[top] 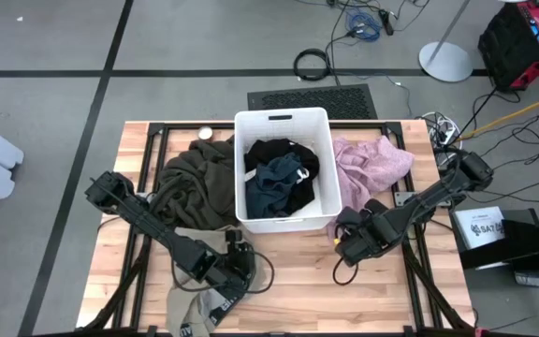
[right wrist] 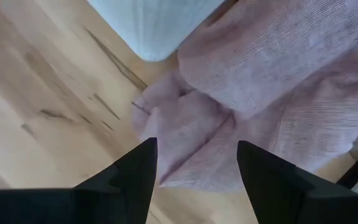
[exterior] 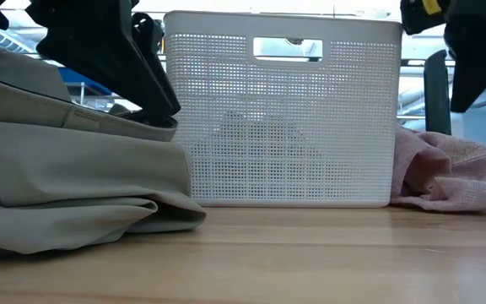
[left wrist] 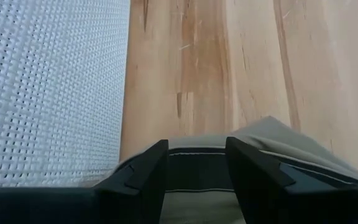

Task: Sort clothes
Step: Put the pink polo into the laundry bin

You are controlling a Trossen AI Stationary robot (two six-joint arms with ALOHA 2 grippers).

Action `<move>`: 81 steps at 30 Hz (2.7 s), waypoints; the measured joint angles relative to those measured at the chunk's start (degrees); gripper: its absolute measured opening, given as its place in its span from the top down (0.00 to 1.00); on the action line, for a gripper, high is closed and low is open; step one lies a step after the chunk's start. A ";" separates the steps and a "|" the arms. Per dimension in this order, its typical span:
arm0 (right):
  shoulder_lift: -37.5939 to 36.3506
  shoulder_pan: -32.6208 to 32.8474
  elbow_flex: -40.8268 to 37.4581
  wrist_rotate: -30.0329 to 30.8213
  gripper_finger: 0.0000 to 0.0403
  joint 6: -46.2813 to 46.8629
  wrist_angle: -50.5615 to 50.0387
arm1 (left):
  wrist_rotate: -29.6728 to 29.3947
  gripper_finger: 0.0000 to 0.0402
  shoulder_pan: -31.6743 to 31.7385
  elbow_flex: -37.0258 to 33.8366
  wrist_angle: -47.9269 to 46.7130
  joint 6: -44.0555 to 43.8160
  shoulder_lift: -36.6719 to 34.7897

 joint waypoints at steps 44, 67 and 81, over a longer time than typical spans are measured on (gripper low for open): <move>5.60 3.94 15.03 1.07 1.00 -1.42 -12.09 | 0.02 0.58 0.82 0.00 0.96 2.41 -0.07; 9.40 11.44 28.75 15.78 1.00 -37.32 24.23 | 6.51 0.58 0.66 -0.02 27.67 10.44 -0.21; 15.73 3.59 28.75 -3.37 1.00 -44.61 30.92 | 4.28 0.58 0.74 -0.02 25.16 10.02 -0.33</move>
